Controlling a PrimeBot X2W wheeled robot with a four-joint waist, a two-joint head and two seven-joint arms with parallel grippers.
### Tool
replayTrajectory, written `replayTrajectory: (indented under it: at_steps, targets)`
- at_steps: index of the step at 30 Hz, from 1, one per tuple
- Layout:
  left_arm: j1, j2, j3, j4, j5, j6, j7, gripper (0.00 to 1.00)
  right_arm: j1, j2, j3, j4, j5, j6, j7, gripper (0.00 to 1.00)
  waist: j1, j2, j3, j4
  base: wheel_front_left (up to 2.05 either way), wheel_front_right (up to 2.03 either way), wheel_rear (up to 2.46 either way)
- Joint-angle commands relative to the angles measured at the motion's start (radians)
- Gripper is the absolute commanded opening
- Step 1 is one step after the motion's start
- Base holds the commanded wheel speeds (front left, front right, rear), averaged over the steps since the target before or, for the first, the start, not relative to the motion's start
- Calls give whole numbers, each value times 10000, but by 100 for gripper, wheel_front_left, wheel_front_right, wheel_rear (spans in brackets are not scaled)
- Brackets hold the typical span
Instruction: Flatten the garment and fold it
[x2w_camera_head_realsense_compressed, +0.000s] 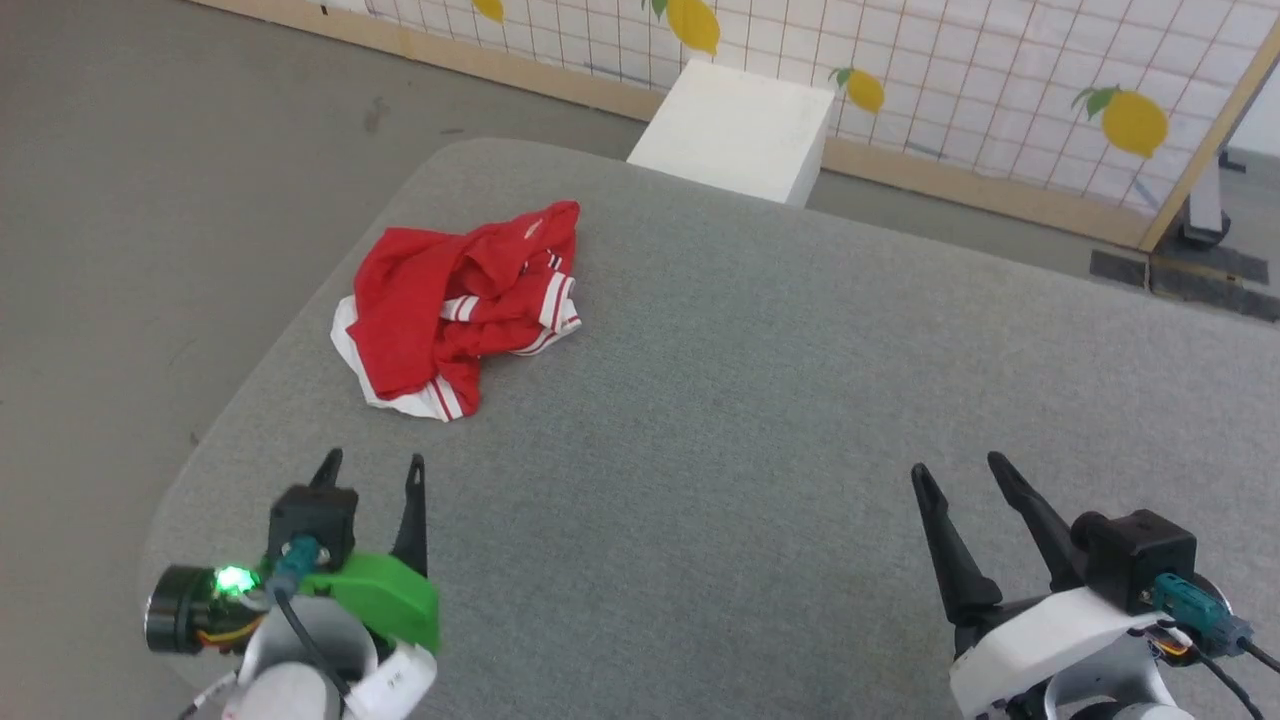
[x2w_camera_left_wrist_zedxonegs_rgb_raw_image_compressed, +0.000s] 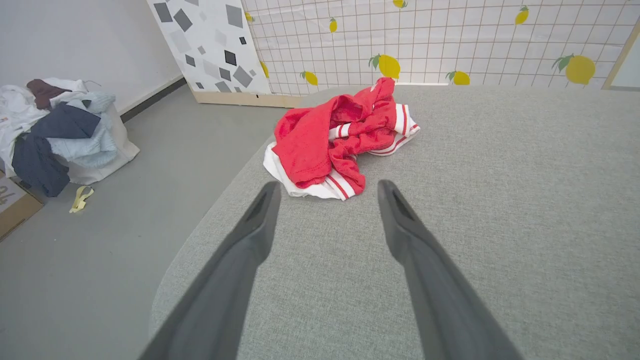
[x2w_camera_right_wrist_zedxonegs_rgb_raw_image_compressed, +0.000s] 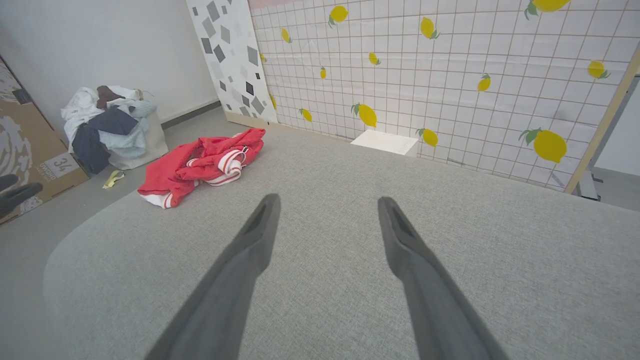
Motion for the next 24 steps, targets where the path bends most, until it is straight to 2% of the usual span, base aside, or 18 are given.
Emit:
replayTrajectory:
  at_steps: [1, 8, 13, 18, 24]
  targets:
    - [-437, 141, 40, 57, -171, -126, 135, 100, -122, 5, -3, -182, -121, -11, 90, 100, 0, 0, 378, -200, 0, 0, 0]
    - [-2636, 759, 535, 439, -1088, -1037, 931, 100, -470, -106, -180, -894, -385, -11, 336, 100, 0, 0, 1496, -644, 0, 0, 0]
    - [-4644, 1320, 791, 1615, -1985, -1541, 2005, 100, -739, -257, -118, -1284, -486, -11, 463, 100, 0, 0, 2286, -1108, 0, 0, 0]
    - [-5955, 1704, 578, 3250, -2295, -1698, 2986, 100, -1028, -373, -223, -1479, -534, -11, 474, 100, 0, 0, 2861, -1520, 0, 0, 0]
    - [-6823, 1699, 227, 5093, -2070, -1692, 2879, 100, -1103, -525, -302, -1661, -582, -11, 484, 100, 0, 0, 3308, -1849, 0, 0, 0]
